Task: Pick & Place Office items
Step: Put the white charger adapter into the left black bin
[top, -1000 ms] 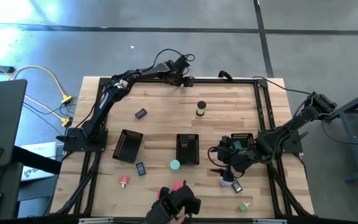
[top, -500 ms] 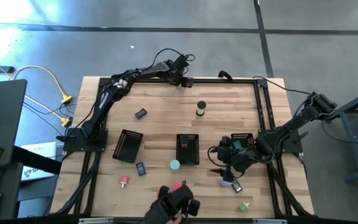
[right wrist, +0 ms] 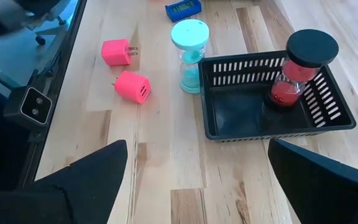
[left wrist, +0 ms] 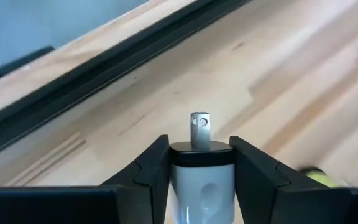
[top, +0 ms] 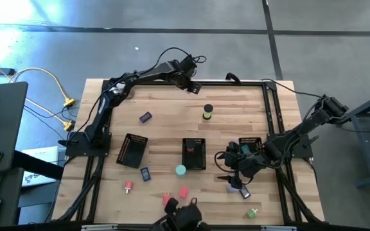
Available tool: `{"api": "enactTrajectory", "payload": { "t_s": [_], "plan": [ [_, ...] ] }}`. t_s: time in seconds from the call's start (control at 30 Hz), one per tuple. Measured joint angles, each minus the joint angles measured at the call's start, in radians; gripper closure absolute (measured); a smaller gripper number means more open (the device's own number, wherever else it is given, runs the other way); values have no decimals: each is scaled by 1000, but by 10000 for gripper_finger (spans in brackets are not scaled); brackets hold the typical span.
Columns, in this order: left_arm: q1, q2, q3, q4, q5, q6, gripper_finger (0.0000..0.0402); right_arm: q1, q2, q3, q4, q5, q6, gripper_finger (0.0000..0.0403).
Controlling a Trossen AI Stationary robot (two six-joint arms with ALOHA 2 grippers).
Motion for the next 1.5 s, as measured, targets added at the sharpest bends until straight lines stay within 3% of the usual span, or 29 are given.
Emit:
{"api": "enactTrajectory", "payload": {
  "t_s": [0.33,0.53,0.87,1.0,1.2,1.3,1.5],
  "plan": [
    [-98,-257,2,-216,-67,25,274,0,0,0,9,-1,-1,23],
    [-185,-384,4,-360,-215,13,274,0,0,0,25,-2,-3,23],
    [-383,-495,4,-740,-458,-169,274,9,0,0,34,-2,4,23],
    [-466,-501,1,-852,-428,-234,274,9,0,0,48,-2,4,23],
    [-591,-509,-17,-842,-297,-253,274,9,0,0,58,-2,4,23],
    [-651,-521,-43,-841,-293,-267,274,9,0,0,74,-2,4,23],
    [-724,-612,-197,-840,-273,-303,274,9,0,0,105,-2,4,23]
  ]
}}
